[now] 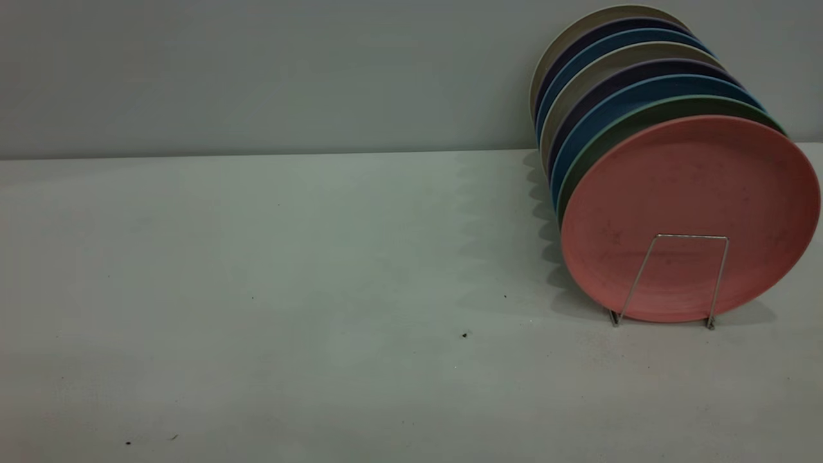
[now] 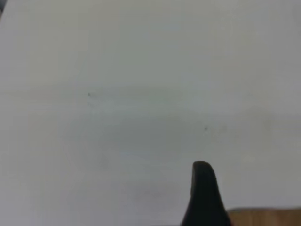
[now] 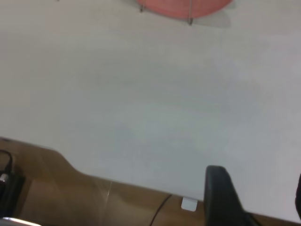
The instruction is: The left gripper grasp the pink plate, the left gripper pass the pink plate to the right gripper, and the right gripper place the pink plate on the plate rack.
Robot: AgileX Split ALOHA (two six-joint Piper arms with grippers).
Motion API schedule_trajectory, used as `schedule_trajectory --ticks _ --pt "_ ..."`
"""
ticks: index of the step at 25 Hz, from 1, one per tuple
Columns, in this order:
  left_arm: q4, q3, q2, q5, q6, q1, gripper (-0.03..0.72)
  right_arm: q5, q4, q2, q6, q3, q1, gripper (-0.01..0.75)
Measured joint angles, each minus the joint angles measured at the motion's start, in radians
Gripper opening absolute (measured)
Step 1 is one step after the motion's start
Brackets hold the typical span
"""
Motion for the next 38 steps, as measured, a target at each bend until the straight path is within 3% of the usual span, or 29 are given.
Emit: schedule_trajectory --ticks 9,38 --pt "0.032 0.070 0.000 -0.014 0.017 -0.041 0.539 -0.008 0.000 0.000 0.000 0.012 0.000 0.393" --pt "0.033 0.116 0.000 -0.037 0.034 -0.041 0.538 -0.010 -0.001 0.000 0.000 0.013 0.000 0.393"
